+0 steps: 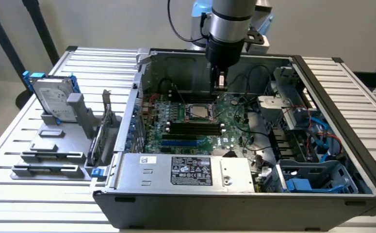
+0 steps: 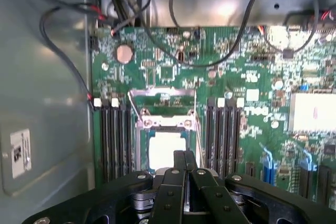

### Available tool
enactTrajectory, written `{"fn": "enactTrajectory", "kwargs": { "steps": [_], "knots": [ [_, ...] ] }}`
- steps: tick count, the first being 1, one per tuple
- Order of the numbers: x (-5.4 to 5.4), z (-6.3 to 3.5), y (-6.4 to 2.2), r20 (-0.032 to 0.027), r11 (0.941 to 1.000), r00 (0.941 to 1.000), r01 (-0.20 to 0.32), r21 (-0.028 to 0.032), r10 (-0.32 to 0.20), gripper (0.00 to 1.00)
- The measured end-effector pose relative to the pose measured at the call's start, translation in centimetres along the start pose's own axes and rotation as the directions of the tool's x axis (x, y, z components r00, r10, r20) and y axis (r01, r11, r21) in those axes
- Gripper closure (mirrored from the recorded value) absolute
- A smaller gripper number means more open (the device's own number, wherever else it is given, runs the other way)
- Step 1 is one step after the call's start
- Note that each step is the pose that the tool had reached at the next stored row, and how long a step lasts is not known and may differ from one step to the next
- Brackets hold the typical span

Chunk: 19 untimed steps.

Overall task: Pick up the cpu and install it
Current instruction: 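Close the cpu cover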

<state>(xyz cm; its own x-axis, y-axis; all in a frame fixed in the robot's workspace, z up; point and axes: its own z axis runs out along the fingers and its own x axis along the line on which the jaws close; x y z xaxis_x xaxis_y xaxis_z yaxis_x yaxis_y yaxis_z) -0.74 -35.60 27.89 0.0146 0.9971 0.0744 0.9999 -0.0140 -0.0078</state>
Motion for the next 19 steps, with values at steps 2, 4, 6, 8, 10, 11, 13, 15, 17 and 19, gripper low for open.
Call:
{"fn": "enactTrajectory", "kwargs": {
  "steps": [2, 4, 6, 8, 10, 11, 13, 15, 17, 19],
  "knots": [
    [0.0, -0.01, 0.89, -0.0002, 1.0000, 1.0000, 0.002, 0.0007, -0.002, 0.89],
    [0.0, -0.03, 1.69, 0.0001, 1.0000, 1.0000, 0.004, 0.0017, -0.004, 0.89],
    [0.0, -0.04, 2.53, 0.0002, 1.0000, 1.0000, 0.006, 0.0024, -0.006, 0.89],
    [0.0, -0.04, 3.37, 0.0001, 1.0000, 1.0000, 0.009, 0.0028, -0.009, 0.89],
    [0.1, 0.03, 4.14, -0.0002, 0.9999, 0.9999, 0.011, 0.0035, -0.011, 0.89],
    [0.1, 0.07, 4.54, -0.0004, 0.9999, 0.9999, 0.013, 0.0041, -0.013, 0.89],
    [0.1, 0.18, 5.23, -0.0012, 0.9999, 0.9999, 0.015, 0.0052, -0.015, 0.89],
    [0.1, 0.30, 5.75, -0.0032, 0.9998, 0.9999, 0.017, 0.0060, -0.017, 0.89],
    [0.2, 0.39, 6.06, -0.0076, 0.9998, 0.9998, 0.018, 0.0063, -0.018, 0.89],
    [0.4, 0.51, 6.31, -0.0153, 0.9998, 0.9997, 0.019, 0.0062, -0.018, 0.89]
  ]
}}
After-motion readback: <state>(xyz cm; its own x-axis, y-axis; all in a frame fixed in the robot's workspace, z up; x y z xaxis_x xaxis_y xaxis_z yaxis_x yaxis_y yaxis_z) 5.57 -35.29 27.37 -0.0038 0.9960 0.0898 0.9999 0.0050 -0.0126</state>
